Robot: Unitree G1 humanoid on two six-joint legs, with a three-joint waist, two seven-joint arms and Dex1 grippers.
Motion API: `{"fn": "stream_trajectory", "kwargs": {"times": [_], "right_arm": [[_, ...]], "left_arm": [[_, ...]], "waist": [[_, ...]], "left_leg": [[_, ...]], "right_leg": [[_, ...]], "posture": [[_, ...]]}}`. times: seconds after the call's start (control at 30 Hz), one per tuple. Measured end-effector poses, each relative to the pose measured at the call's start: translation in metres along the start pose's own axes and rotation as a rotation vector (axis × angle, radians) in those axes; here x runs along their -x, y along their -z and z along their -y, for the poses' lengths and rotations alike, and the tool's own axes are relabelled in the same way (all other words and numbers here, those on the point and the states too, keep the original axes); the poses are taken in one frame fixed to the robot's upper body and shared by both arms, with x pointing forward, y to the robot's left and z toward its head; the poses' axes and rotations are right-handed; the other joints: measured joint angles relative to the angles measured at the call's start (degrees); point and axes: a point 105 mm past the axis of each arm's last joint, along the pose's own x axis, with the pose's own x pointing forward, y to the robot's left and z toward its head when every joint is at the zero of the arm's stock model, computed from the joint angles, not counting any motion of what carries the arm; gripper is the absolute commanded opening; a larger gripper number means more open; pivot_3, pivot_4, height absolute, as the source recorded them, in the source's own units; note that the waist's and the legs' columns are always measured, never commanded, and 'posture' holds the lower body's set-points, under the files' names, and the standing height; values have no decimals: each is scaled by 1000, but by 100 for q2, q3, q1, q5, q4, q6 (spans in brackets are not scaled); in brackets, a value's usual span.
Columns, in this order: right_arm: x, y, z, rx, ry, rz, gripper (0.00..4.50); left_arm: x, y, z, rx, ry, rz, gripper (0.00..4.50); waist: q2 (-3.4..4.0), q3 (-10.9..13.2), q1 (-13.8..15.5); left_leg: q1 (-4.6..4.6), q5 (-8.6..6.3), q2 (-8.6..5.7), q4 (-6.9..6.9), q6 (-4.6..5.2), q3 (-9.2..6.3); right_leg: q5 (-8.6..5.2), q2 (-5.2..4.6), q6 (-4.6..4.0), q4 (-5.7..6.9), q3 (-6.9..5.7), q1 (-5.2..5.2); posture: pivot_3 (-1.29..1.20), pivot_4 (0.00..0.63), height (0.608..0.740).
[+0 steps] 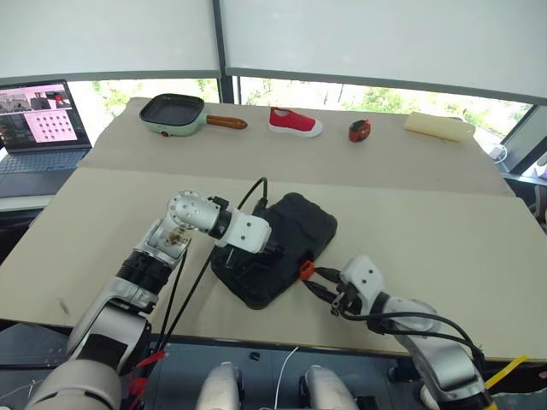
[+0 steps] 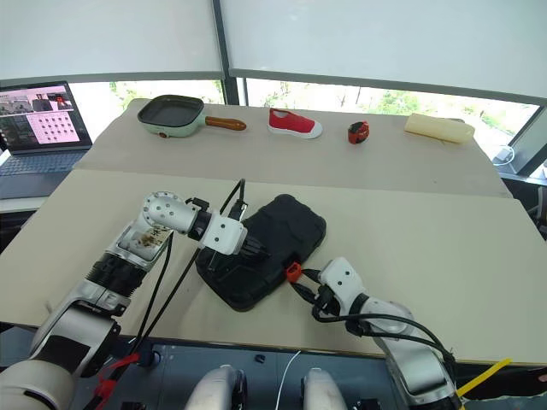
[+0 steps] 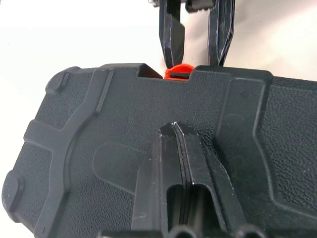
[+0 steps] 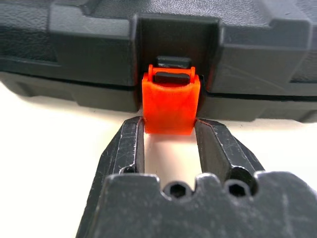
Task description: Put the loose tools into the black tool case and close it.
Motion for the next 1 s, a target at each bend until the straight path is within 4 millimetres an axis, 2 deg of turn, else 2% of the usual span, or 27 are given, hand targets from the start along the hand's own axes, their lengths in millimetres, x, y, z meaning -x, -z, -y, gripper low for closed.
{"fn": "stream_trajectory", "kwargs": {"times": [0.23,0.3,0.4,0.47,0.53,0.67,0.7,0.77,0.8,0.87,1.0], "right_arm": [[7,-5,-1,19,8,8,1253],[7,-5,-1,11,7,3,2256],[8,-7,-2,19,-1,-1,3032],[11,-7,-3,31,-10,-23,3032],[16,-6,-4,37,-21,-41,2610],[30,0,0,27,-23,-76,1265],[31,2,1,29,-25,-86,1054],[30,10,2,25,-37,-115,215],[28,14,1,21,-47,-127,24],[21,19,-2,19,-63,-137,24],[1,14,0,76,-92,-121,24]], "left_arm": [[0,0,0,-9,1,0,0],[0,0,0,-10,2,1,0],[-2,0,-1,-12,6,3,0],[-2,-1,-1,-13,7,4,0],[-2,-1,-1,-13,7,4,0],[-3,-1,-1,-14,7,3,0],[-3,-1,-1,-14,7,3,0],[-3,-1,-1,-14,6,3,0],[-3,-1,-1,-14,6,3,0],[-3,-1,-1,-14,6,4,0],[-3,1,-2,-8,3,0,0]], "waist": [[0,0,-6],[0,0,-7],[0,0,9],[0,0,19],[0,0,27],[0,0,37],[0,0,37],[0,0,37],[0,0,36],[0,0,40],[-3,-1,32]], "left_leg": [[1,0,0,-4,0,0],[1,0,0,-4,0,0],[1,0,-1,-5,0,0],[1,0,-2,-5,0,0],[1,0,-2,-7,-1,0],[2,0,-2,-10,0,0],[3,0,-2,-12,0,0],[5,0,-3,-14,0,0],[6,0,-3,-15,0,0],[6,0,-4,-18,0,0],[13,0,-4,-21,0,-1]], "right_leg": [[-4,0,5,-1,0,-2],[-4,0,5,-1,1,-2],[-5,-1,5,-3,0,-1],[-5,-2,5,-5,1,-1],[-5,-3,4,-6,1,-1],[-5,-3,4,-10,1,1],[-5,-3,4,-11,1,1],[-6,-3,5,-13,1,2],[-6,-3,5,-14,1,2],[-6,-3,4,-15,1,2],[-6,-2,4,-17,1,1]], "posture": [[0,150,740],[0,150,740],[0,150,740],[0,150,740],[0,150,740],[0,150,740],[0,150,740],[0,150,740],[0,150,740],[0,150,740],[0,150,740]]}}
